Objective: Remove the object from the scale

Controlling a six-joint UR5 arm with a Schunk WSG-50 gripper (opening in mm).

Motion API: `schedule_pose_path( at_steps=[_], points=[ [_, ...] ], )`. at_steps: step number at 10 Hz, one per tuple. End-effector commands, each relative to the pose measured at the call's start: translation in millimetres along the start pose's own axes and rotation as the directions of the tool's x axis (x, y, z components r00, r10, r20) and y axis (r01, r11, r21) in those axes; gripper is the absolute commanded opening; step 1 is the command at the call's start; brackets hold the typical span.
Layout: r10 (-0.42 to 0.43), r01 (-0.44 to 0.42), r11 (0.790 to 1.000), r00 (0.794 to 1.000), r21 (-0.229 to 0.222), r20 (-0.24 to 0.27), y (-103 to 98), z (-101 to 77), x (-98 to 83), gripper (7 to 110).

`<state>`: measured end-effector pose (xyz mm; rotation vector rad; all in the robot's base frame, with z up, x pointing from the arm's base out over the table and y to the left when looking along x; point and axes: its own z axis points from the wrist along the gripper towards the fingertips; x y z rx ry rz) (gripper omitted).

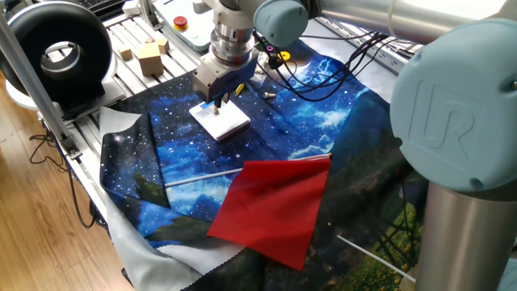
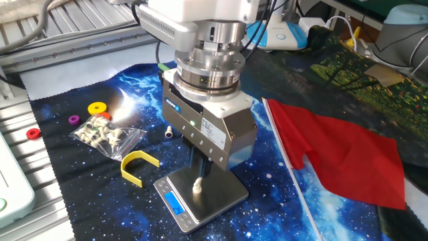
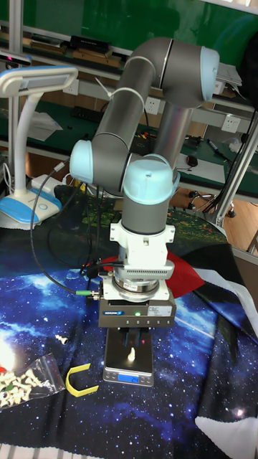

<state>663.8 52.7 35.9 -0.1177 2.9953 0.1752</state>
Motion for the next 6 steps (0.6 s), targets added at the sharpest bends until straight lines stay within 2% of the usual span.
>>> schedule_pose_path(
  at_steps=[1, 6],
  points=[
    [0.027, -0.027, 0.999, 1.000, -0.037, 0.002, 8.2, -2.7, -1.2, 22],
    [0.044, -0.044, 0.999, 0.999, -0.006, 0.016, 18.3, 15.4, -11.6, 22]
  ],
)
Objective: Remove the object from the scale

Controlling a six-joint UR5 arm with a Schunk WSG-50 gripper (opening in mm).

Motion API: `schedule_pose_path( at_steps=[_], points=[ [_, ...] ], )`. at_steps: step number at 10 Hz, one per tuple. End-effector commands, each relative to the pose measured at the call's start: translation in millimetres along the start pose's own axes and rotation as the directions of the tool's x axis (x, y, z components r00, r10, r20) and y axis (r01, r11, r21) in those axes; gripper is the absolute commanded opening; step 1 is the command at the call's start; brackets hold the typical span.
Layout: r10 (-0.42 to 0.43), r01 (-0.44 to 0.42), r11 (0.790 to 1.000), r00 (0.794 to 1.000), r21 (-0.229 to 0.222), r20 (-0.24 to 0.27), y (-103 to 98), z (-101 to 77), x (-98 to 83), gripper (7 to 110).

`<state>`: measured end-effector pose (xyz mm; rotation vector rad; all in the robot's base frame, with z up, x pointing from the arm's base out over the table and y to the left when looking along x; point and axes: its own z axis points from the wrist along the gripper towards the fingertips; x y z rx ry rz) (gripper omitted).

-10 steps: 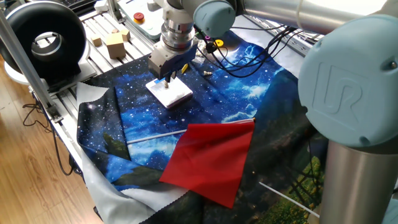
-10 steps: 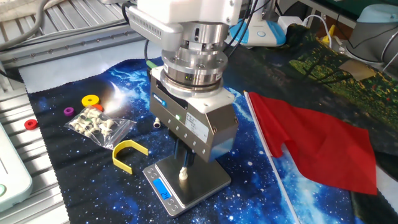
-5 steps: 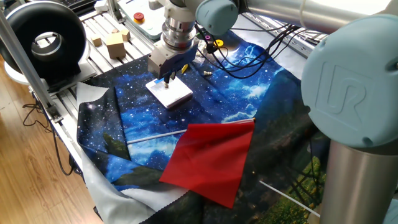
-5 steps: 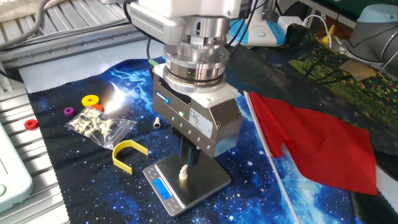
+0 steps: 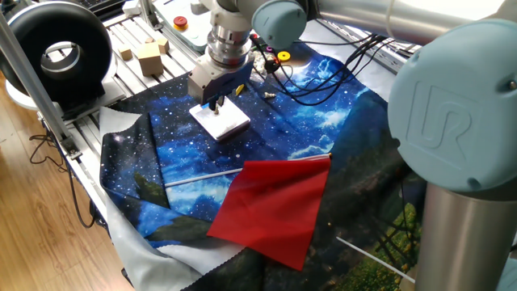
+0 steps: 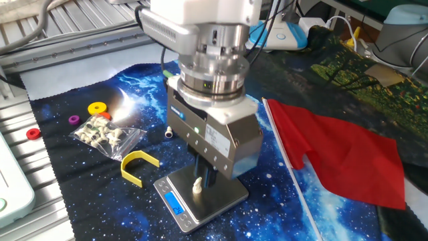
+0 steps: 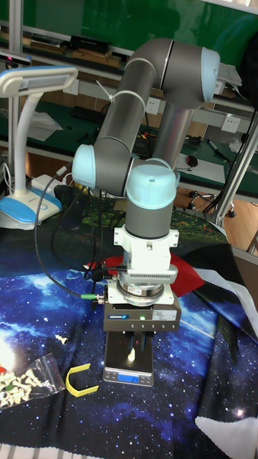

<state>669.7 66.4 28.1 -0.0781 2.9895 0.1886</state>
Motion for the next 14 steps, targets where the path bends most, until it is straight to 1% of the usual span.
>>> schedule_pose_path(
  at_steps=[1, 3, 6, 14],
  points=[
    [0.019, -0.019, 1.000, 1.000, 0.011, 0.008, 5.1, 4.8, -6.0, 22],
    [0.017, -0.017, 0.999, 1.000, 0.029, 0.002, -2.5, 4.0, -5.6, 22],
    [0.023, -0.023, 0.999, 1.000, 0.042, 0.001, -6.8, 5.4, -5.9, 22],
    [0.036, -0.036, 0.998, 0.999, 0.046, 0.004, -9.7, 9.7, -8.0, 22]
  ],
)
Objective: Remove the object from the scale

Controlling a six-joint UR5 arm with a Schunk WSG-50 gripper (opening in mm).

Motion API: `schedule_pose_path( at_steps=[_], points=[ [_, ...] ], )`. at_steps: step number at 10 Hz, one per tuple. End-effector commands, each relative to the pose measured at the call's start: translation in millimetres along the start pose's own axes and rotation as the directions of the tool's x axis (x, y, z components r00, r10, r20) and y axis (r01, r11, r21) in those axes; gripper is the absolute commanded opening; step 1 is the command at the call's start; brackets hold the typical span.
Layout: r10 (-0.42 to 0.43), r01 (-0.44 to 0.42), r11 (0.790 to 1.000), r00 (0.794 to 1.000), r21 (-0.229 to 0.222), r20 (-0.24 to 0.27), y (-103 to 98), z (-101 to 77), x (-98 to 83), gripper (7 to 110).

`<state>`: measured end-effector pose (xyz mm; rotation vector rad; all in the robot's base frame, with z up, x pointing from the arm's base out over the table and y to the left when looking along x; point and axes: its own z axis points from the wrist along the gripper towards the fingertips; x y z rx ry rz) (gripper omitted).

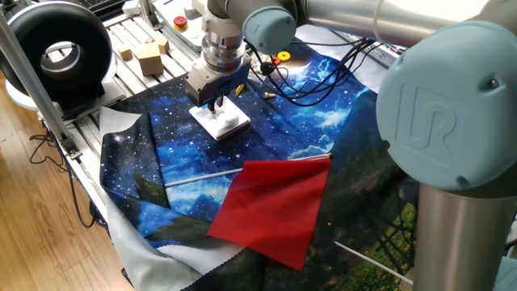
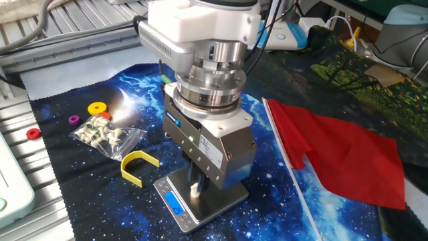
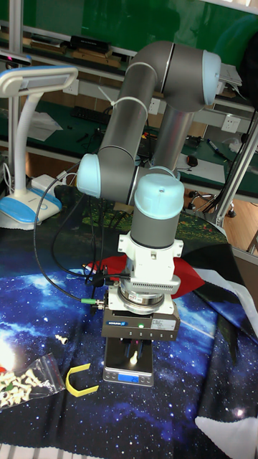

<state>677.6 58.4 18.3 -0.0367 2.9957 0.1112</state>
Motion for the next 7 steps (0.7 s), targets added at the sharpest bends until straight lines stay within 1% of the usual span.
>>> schedule_pose_path(
  at_steps=[1, 7],
  points=[
    [0.014, -0.014, 1.000, 1.000, -0.010, 0.006, 0.9, -0.1, -2.5, 22],
    [0.014, -0.014, 1.000, 1.000, -0.021, 0.015, 1.9, 0.1, -7.4, 22]
  ],
)
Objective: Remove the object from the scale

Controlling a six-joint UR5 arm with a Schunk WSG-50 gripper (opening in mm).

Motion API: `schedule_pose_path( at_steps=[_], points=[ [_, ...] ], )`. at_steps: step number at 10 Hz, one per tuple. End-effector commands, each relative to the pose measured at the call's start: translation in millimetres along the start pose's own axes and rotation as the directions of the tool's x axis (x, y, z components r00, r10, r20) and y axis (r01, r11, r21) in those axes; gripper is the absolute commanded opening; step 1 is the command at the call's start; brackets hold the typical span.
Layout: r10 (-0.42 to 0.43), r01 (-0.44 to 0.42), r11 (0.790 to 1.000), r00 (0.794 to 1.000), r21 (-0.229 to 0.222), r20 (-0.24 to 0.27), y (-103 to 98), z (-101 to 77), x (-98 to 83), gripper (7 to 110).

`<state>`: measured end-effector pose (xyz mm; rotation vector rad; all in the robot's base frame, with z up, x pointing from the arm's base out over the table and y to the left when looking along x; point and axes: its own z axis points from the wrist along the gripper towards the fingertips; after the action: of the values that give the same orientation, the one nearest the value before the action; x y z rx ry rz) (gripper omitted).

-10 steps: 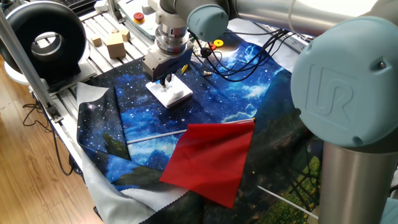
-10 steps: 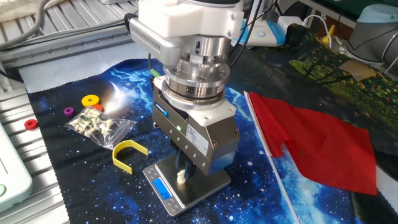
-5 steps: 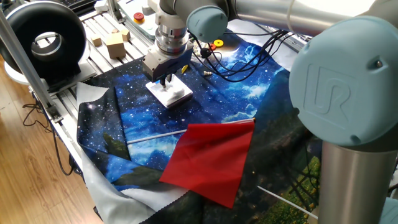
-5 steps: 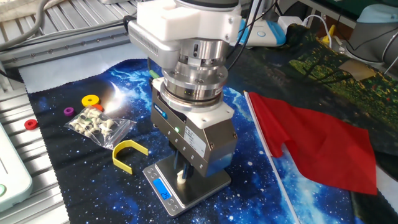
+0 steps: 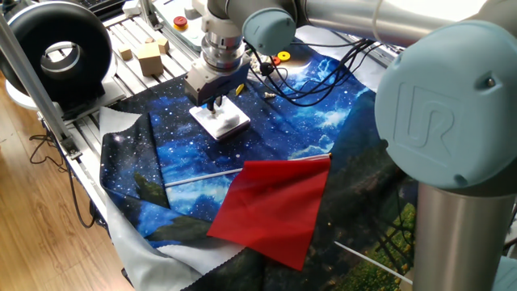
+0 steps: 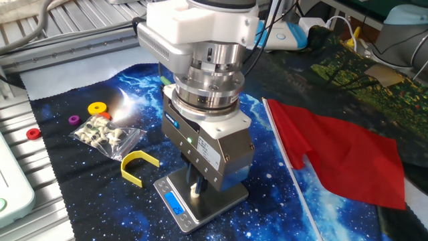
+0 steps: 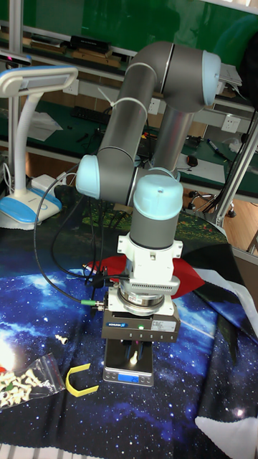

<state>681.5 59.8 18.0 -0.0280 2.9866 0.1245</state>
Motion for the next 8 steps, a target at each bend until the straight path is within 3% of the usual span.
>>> schedule_pose_path(
  at_steps=[1, 8],
  points=[
    [0.008, -0.008, 1.000, 1.000, -0.012, 0.008, 0.4, 0.4, -4.9, 22],
    [0.018, -0.018, 1.000, 1.000, -0.006, 0.008, 2.1, 4.0, -7.8, 22]
  ],
)
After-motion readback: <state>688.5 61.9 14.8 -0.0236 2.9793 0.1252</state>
